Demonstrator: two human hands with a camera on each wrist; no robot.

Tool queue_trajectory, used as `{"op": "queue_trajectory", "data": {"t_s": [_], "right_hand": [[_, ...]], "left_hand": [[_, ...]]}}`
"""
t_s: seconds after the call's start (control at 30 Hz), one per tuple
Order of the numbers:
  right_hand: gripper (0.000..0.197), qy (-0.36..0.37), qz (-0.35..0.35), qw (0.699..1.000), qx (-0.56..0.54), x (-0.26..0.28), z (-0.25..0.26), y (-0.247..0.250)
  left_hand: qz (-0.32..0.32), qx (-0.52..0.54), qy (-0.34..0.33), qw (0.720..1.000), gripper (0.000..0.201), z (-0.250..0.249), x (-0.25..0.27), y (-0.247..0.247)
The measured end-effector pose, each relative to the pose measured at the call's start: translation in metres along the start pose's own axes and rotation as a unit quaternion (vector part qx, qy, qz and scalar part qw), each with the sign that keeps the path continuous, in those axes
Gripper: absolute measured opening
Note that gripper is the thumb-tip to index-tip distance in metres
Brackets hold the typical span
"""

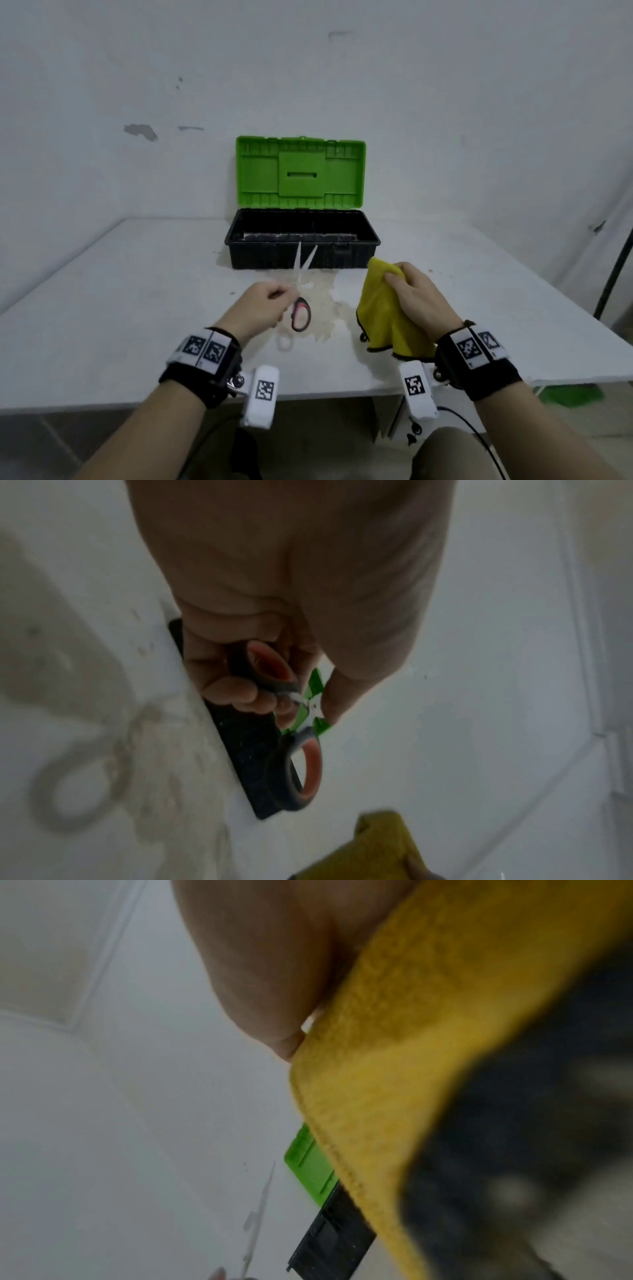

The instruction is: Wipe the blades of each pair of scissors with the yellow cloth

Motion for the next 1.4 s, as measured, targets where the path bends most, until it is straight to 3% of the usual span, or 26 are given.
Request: {"op": "queue_trajectory", "data": {"t_s": [0.23, 0.4, 0.5, 0.67, 0.93, 1.03, 1.13, 1.4], "right_hand": [[0.037, 0.078, -0.007, 0.992, 0.101, -0.003, -0.010, 0.003], [0.027, 0.090, 0.008, 0.995, 0.041, -0.005, -0.011, 0.000], [0.017, 0.067, -0.004, 0.997, 0.041, -0.005, -0.012, -0.001], [0.023, 0.077, 0.004, 0.991, 0.105, 0.002, -0.013, -0.016], [0.012, 0.101, 0.001, 0.989, 0.105, 0.009, -0.008, -0.030], [0.023, 0.096, 0.043, 0.989, 0.108, 0.010, -0.008, -0.034], [0.045, 0.124, 0.040, 0.984, 0.122, 0.010, -0.012, -0.033], [0.030, 0.164, -0.002, 0.979, 0.125, 0.004, -0.016, -0.035]], "left_hand": [[0.004, -0.026, -0.032, 0.999, 0.028, 0.008, -0.012, -0.039], [0.011, -0.097, -0.068, 0.993, 0.030, -0.003, -0.011, -0.054], [0.027, -0.108, -0.063, 0.992, 0.025, -0.005, -0.011, -0.059], [0.040, -0.097, -0.057, 0.993, 0.028, -0.008, -0.009, -0.069], [0.038, -0.071, -0.027, 0.996, 0.031, -0.003, -0.009, -0.084], [0.026, -0.076, -0.020, 0.997, 0.029, -0.002, -0.011, -0.087], [0.016, -0.086, -0.021, 0.996, 0.029, -0.002, -0.012, -0.088], [0.001, -0.096, -0.032, 0.995, 0.032, -0.004, -0.013, -0.090]]}}
Point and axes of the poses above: each hand's wrist, its own x-axis away from the middle knuckle, its own y-axis out of the back of the hand, z = x × y, the point moved 6 cm from there along -x, towards the middle knuckle, and after that the axes turned 1 degree about -x, right-handed, at the moved point
